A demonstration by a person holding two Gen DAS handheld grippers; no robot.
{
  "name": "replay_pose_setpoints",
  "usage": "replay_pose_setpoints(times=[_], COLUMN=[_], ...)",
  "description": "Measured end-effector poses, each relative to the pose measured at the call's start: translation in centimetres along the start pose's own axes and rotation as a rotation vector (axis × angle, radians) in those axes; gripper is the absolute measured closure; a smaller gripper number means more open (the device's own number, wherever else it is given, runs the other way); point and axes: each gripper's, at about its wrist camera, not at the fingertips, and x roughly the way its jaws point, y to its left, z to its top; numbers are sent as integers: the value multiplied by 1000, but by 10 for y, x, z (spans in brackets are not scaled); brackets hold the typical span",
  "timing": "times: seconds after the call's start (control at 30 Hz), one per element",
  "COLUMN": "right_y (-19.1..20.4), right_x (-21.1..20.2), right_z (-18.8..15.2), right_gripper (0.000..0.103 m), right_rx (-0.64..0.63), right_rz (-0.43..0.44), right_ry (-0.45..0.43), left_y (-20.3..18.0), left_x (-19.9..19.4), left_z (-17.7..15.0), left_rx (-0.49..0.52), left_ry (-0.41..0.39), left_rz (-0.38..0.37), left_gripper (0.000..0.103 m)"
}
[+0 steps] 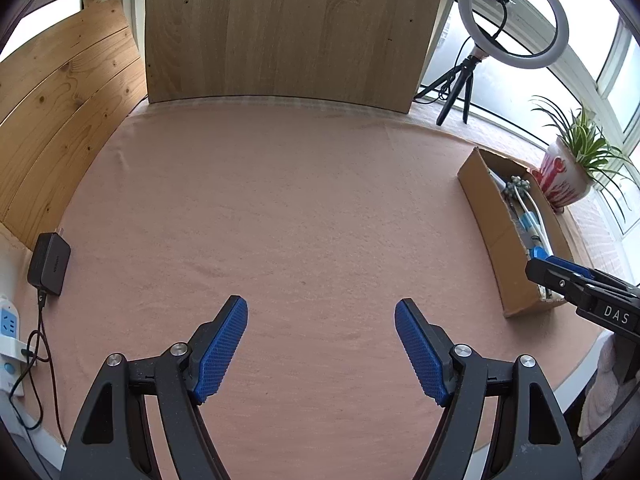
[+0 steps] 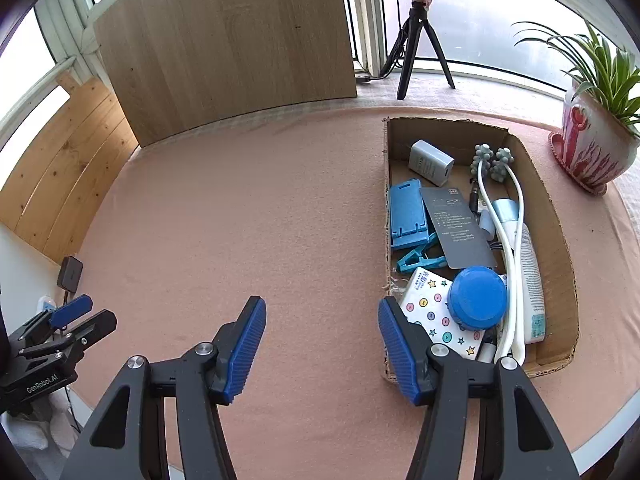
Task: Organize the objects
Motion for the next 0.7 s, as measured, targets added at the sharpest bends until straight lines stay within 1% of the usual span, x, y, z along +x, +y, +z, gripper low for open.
replay_pose_setpoints(times=[0.2, 0.3, 0.47, 0.6, 0.7], right_y=[30, 43, 61, 68, 70], right_x=[-9, -11, -10, -9, -7], right_z=[-10, -17, -28, -35, -39], right_gripper=[47, 45, 44, 43, 41], right_rx=[-27, -29, -54, -53, -42], right_rz=[34, 39, -7, -39, -57], right_ry=[-5, -13, -38, -55, -62], left_y=[10, 14, 18, 20, 21], left_x=[-8, -10, -12, -13, -12], left_z=[-1, -4, -11, -14, -17], left_rx=[-2, -11, -6, -10, -10], left_ry=[-19, -17, -11, -9, -4], left_rz=[25, 28, 39, 49, 54], left_gripper=[23, 23, 23, 23, 23])
